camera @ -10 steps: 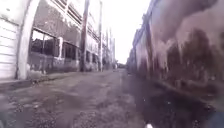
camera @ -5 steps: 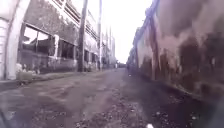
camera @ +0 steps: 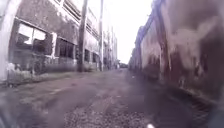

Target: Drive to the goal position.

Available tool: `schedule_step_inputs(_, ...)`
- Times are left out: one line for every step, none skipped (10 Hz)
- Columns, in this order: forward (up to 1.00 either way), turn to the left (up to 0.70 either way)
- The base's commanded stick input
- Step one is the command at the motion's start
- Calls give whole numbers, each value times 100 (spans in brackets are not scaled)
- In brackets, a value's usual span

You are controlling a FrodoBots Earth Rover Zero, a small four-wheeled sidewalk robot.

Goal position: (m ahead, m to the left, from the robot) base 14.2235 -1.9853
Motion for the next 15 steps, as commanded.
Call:
schedule_step_inputs(100,0)
schedule_step_inputs(100,0)
schedule_step_inputs(100,0)
schedule_step_inputs(100,0)
schedule_step_inputs(100,0)
schedule_step_inputs(100,-22)
schedule_step_inputs(100,-29)
schedule_step_inputs(100,-1)
schedule_step_inputs(100,0)
schedule_step_inputs(100,0)
schedule_step_inputs(100,0)
schedule_step_inputs(100,0)
schedule_step_inputs(100,0)
schedule_step_inputs(100,0)
schedule_step_inputs(100,0)
